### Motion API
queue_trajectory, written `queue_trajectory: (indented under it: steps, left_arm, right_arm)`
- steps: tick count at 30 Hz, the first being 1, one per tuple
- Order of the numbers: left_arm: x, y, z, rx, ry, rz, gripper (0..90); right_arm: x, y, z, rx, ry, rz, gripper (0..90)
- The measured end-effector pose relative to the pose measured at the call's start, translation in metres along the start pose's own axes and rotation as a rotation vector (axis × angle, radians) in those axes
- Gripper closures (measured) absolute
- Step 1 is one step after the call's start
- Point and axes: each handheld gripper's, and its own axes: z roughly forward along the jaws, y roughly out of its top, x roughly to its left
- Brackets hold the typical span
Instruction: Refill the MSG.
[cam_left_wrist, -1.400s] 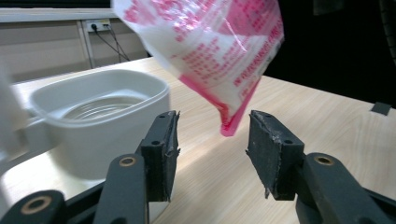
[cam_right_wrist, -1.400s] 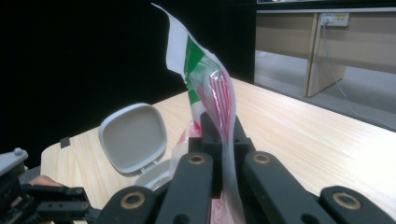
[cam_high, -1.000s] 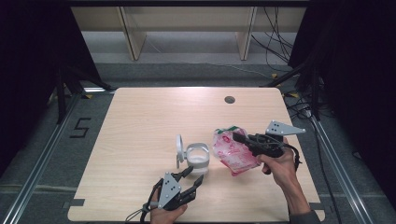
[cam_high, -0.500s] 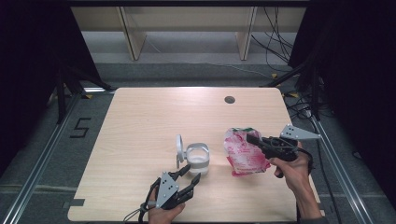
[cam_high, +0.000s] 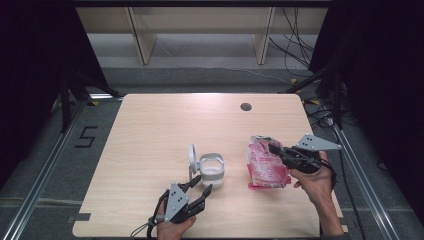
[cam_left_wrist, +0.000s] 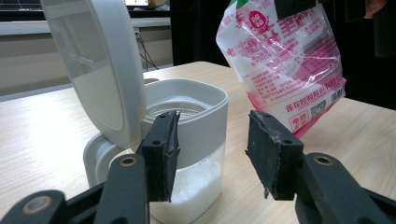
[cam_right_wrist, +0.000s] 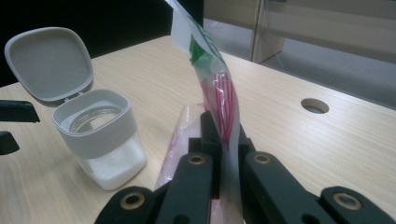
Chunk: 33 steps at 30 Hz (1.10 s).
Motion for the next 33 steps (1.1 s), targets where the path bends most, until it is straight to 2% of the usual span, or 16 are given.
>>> queue_trajectory:
  steps: [2, 3, 8, 9, 12, 13, 15, 16, 17, 18, 19, 26, 27, 29, 31, 33]
  left_arm:
    - [0.0, 0.0, 0.0, -0.001, 0.0, 0.0, 52.4]
    - [0.001, 0.0, -0.002, 0.013, 0.007, -0.004, 52.3]
    - [0.004, 0.001, -0.003, -0.004, 0.018, -0.009, 51.9]
    - [0.005, 0.002, -0.004, 0.01, 0.025, -0.005, 51.8]
    - [0.005, 0.002, -0.004, 0.007, 0.025, -0.016, 51.6]
    - [0.006, 0.002, -0.004, 0.01, 0.023, -0.004, 50.9]
    - [0.004, 0.002, -0.004, 0.012, 0.026, -0.017, 49.3]
    - [0.004, 0.002, -0.004, 0.017, 0.025, -0.019, 47.9]
    - [0.004, 0.002, -0.005, 0.018, 0.025, -0.013, 46.6]
    - [0.004, 0.002, -0.004, 0.003, 0.018, -0.013, 46.8]
    - [0.004, 0.003, -0.006, 0.012, 0.022, -0.015, 46.8]
    - [0.005, 0.005, -0.014, 0.018, 0.007, -0.009, 46.9]
    - [0.004, 0.005, -0.014, 0.004, 0.008, -0.023, 46.9]
    - [0.004, 0.006, -0.018, 0.009, 0.001, -0.01, 46.7]
    - [0.003, 0.006, -0.021, 0.016, -0.002, -0.023, 46.6]
    - [0.003, 0.007, -0.024, 0.022, -0.006, -0.021, 46.0]
  right_arm:
    - [-0.001, 0.0, 0.0, 0.001, -0.009, -0.018, 90.0]
    - [-0.003, 0.0, 0.0, 0.008, -0.034, -0.047, 90.0]
    - [-0.005, -0.002, 0.001, 0.016, -0.048, -0.04, 90.0]
    - [-0.006, -0.002, 0.001, 0.027, -0.058, -0.032, 90.0]
    - [-0.006, -0.004, 0.002, 0.026, -0.078, -0.043, 90.0]
    - [-0.006, -0.005, 0.003, 0.025, -0.082, -0.046, 90.0]
    - [-0.01, -0.006, 0.004, 0.023, -0.086, -0.072, 90.0]
    - [-0.008, -0.007, 0.004, 0.037, -0.089, -0.027, 90.0]
    - [-0.011, -0.008, 0.005, 0.037, -0.085, -0.054, 90.0]
    - [-0.011, -0.009, 0.004, 0.028, -0.101, -0.04, 90.0]
    - [-0.011, -0.009, 0.004, 0.044, -0.095, -0.021, 90.0]
    - [-0.02, -0.014, 0.006, 0.06, -0.119, -0.04, 90.0]
    - [-0.019, -0.015, 0.006, 0.077, -0.12, -0.013, 90.0]
    - [-0.021, -0.017, 0.008, 0.075, -0.122, -0.014, 90.0]
    - [-0.025, -0.018, 0.008, 0.083, -0.118, -0.027, 90.0]
    - [-0.025, -0.02, 0.008, 0.091, -0.13, -0.007, 90.0]
